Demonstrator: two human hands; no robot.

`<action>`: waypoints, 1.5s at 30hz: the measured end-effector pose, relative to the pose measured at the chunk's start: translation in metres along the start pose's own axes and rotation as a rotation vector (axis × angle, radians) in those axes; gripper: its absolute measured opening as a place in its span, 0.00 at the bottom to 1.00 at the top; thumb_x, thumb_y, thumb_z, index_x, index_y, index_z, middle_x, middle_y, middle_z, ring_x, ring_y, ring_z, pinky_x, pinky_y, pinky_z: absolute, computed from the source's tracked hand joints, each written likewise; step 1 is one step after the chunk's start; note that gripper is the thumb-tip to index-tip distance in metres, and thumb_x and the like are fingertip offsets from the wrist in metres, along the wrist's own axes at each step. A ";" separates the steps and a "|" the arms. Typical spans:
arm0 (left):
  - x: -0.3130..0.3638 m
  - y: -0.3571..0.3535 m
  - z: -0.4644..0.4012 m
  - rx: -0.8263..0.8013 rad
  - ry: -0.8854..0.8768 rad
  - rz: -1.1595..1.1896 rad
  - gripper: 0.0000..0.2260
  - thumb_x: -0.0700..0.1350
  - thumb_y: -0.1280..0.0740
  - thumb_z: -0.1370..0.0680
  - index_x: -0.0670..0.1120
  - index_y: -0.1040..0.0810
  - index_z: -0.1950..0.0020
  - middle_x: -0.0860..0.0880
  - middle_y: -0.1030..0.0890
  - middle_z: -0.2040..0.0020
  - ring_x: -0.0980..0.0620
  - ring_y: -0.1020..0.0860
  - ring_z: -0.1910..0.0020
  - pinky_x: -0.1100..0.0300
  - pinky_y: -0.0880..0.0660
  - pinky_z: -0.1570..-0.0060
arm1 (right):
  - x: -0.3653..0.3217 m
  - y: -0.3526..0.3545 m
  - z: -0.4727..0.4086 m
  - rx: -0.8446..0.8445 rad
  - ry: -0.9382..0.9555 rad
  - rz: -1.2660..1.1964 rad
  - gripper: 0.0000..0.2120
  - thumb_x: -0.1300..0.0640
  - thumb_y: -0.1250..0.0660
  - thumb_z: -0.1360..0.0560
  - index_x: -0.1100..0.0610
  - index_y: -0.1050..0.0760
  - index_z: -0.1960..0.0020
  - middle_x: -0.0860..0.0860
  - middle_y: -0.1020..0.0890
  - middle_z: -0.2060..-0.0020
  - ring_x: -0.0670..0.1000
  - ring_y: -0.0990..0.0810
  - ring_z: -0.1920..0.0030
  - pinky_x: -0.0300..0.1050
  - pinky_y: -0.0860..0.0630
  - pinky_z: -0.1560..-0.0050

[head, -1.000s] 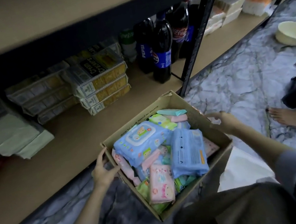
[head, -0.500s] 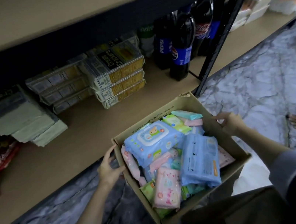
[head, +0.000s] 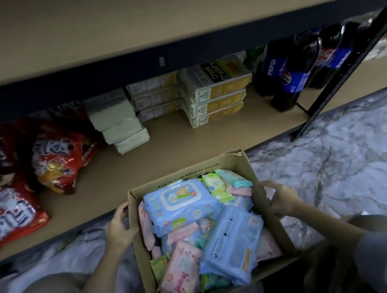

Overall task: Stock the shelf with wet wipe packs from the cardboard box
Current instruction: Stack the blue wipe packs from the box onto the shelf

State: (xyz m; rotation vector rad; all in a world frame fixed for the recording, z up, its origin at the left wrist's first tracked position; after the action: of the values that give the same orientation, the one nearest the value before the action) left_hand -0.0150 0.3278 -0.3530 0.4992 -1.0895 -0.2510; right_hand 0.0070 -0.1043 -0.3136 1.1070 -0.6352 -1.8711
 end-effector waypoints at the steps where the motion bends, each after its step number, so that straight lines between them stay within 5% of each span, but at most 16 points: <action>1: -0.013 0.016 0.004 0.025 0.024 -0.007 0.30 0.34 0.30 0.38 0.42 0.29 0.36 0.40 0.22 0.44 0.42 0.24 0.43 0.55 0.25 0.49 | -0.012 -0.013 0.002 -0.022 0.025 -0.012 0.27 0.65 0.31 0.32 0.55 0.32 0.35 0.54 0.19 0.68 0.44 0.21 0.73 0.43 0.21 0.66; 3: -0.030 0.045 0.016 0.082 0.056 -0.040 0.27 0.33 0.31 0.32 0.41 0.30 0.34 0.39 0.22 0.43 0.38 0.24 0.43 0.58 0.26 0.51 | -0.038 -0.035 0.004 -0.070 0.091 -0.017 0.28 0.66 0.31 0.33 0.56 0.32 0.35 0.46 0.23 0.75 0.40 0.25 0.79 0.43 0.22 0.69; 5: -0.041 0.063 0.030 0.111 0.077 -0.041 0.25 0.37 0.32 0.28 0.42 0.33 0.31 0.38 0.23 0.41 0.37 0.24 0.43 0.52 0.26 0.47 | -0.065 -0.051 0.004 -0.099 0.158 -0.004 0.30 0.62 0.30 0.33 0.57 0.34 0.33 0.44 0.23 0.71 0.39 0.27 0.77 0.46 0.21 0.65; 7: -0.053 0.070 0.042 0.099 0.120 -0.025 0.26 0.39 0.32 0.27 0.41 0.34 0.30 0.38 0.25 0.38 0.36 0.26 0.40 0.50 0.30 0.43 | -0.084 -0.062 0.001 -0.119 0.182 -0.008 0.29 0.60 0.32 0.29 0.56 0.38 0.31 0.42 0.26 0.67 0.41 0.29 0.72 0.39 0.25 0.64; 10: -0.064 0.067 0.053 0.071 0.133 0.048 0.36 0.54 0.33 0.36 0.44 0.36 0.30 0.37 0.24 0.39 0.36 0.25 0.40 0.47 0.29 0.40 | -0.087 -0.069 -0.005 -0.085 0.143 -0.011 0.28 0.59 0.36 0.25 0.52 0.42 0.28 0.49 0.24 0.66 0.53 0.23 0.68 0.35 0.30 0.71; 13: -0.057 0.066 0.067 0.038 0.125 -0.018 0.33 0.44 0.30 0.32 0.43 0.36 0.29 0.39 0.22 0.41 0.40 0.23 0.44 0.60 0.30 0.50 | -0.082 -0.072 -0.009 -0.067 0.147 -0.013 0.32 0.61 0.33 0.27 0.53 0.43 0.27 0.61 0.19 0.50 0.64 0.20 0.50 0.43 0.28 0.58; 16: -0.052 0.069 0.068 0.032 0.063 -0.056 0.42 0.53 0.30 0.41 0.43 0.35 0.29 0.45 0.23 0.40 0.43 0.21 0.47 0.58 0.27 0.50 | -0.084 -0.071 -0.010 -0.029 0.133 -0.027 0.31 0.60 0.33 0.27 0.54 0.41 0.28 0.63 0.19 0.52 0.64 0.21 0.51 0.46 0.27 0.58; 20: -0.065 0.077 0.067 0.045 0.083 -0.064 0.37 0.44 0.26 0.37 0.45 0.34 0.29 0.42 0.22 0.40 0.43 0.22 0.44 0.57 0.27 0.48 | -0.090 -0.073 -0.013 0.030 0.088 -0.055 0.28 0.63 0.36 0.27 0.55 0.39 0.28 0.65 0.19 0.52 0.66 0.21 0.53 0.45 0.31 0.61; 23: -0.081 0.085 0.063 0.065 0.092 -0.048 0.41 0.51 0.28 0.43 0.48 0.33 0.30 0.43 0.22 0.40 0.44 0.22 0.45 0.51 0.24 0.45 | -0.096 -0.081 -0.017 0.029 0.077 -0.020 0.30 0.64 0.36 0.28 0.54 0.40 0.27 0.65 0.20 0.49 0.66 0.22 0.51 0.47 0.30 0.60; 27: -0.085 0.092 0.070 0.112 0.149 -0.035 0.32 0.41 0.28 0.33 0.48 0.33 0.30 0.42 0.21 0.42 0.42 0.22 0.44 0.50 0.25 0.44 | -0.106 -0.087 -0.011 0.020 0.085 0.064 0.29 0.63 0.38 0.26 0.53 0.42 0.27 0.66 0.20 0.51 0.67 0.22 0.52 0.47 0.31 0.61; 31: -0.074 0.085 0.074 0.131 0.164 -0.119 0.29 0.40 0.33 0.27 0.47 0.38 0.28 0.36 0.21 0.44 0.36 0.23 0.46 0.56 0.29 0.56 | -0.117 -0.085 0.013 -0.072 0.066 0.061 0.32 0.58 0.38 0.25 0.56 0.48 0.25 0.65 0.23 0.43 0.66 0.24 0.45 0.49 0.30 0.55; 34: -0.064 0.070 0.073 0.133 0.243 -0.068 0.34 0.46 0.30 0.27 0.50 0.44 0.26 0.36 0.26 0.39 0.37 0.26 0.42 0.50 0.27 0.46 | -0.134 -0.079 0.033 -0.037 0.030 -0.066 0.37 0.49 0.37 0.37 0.56 0.40 0.30 0.59 0.24 0.43 0.61 0.25 0.42 0.42 0.36 0.57; 36: -0.053 0.065 0.070 0.172 0.240 -0.176 0.36 0.49 0.30 0.28 0.53 0.46 0.25 0.37 0.32 0.35 0.37 0.30 0.37 0.49 0.30 0.41 | -0.136 -0.076 0.032 0.082 0.034 -0.066 0.31 0.47 0.34 0.34 0.48 0.36 0.33 0.55 0.23 0.45 0.60 0.24 0.44 0.45 0.30 0.54; 38: -0.033 0.057 0.067 0.172 0.157 -0.321 0.33 0.45 0.34 0.25 0.53 0.46 0.25 0.39 0.40 0.29 0.39 0.39 0.31 0.49 0.35 0.34 | -0.132 -0.088 0.025 0.109 0.075 -0.040 0.26 0.55 0.33 0.29 0.39 0.34 0.34 0.56 0.23 0.42 0.60 0.24 0.42 0.48 0.27 0.49; 40: -0.019 0.044 0.063 0.143 0.057 -0.463 0.30 0.41 0.38 0.24 0.51 0.46 0.25 0.42 0.45 0.25 0.42 0.45 0.27 0.51 0.42 0.30 | -0.135 -0.109 0.032 0.016 0.079 -0.112 0.27 0.62 0.34 0.29 0.45 0.33 0.33 0.55 0.26 0.38 0.58 0.27 0.37 0.47 0.30 0.40; 45: 0.003 0.024 0.052 0.083 -0.024 -0.494 0.25 0.47 0.37 0.23 0.53 0.39 0.27 0.40 0.43 0.26 0.41 0.45 0.27 0.53 0.48 0.27 | -0.107 -0.159 0.055 -0.179 -0.266 -0.178 0.38 0.43 0.32 0.29 0.49 0.47 0.25 0.61 0.43 0.30 0.65 0.38 0.31 0.50 0.37 0.33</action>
State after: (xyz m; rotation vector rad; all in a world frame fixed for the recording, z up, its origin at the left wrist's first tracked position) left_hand -0.0616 0.3334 -0.3193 0.8401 -0.9896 -0.6472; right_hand -0.0800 0.0691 -0.3595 0.8279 -0.5162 -2.2059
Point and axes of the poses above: each hand's wrist, its own z-axis away from the middle knuckle, its own y-axis out of the back of the hand, x = y × z, the point moved 10 cm from there along -z, towards the middle knuckle
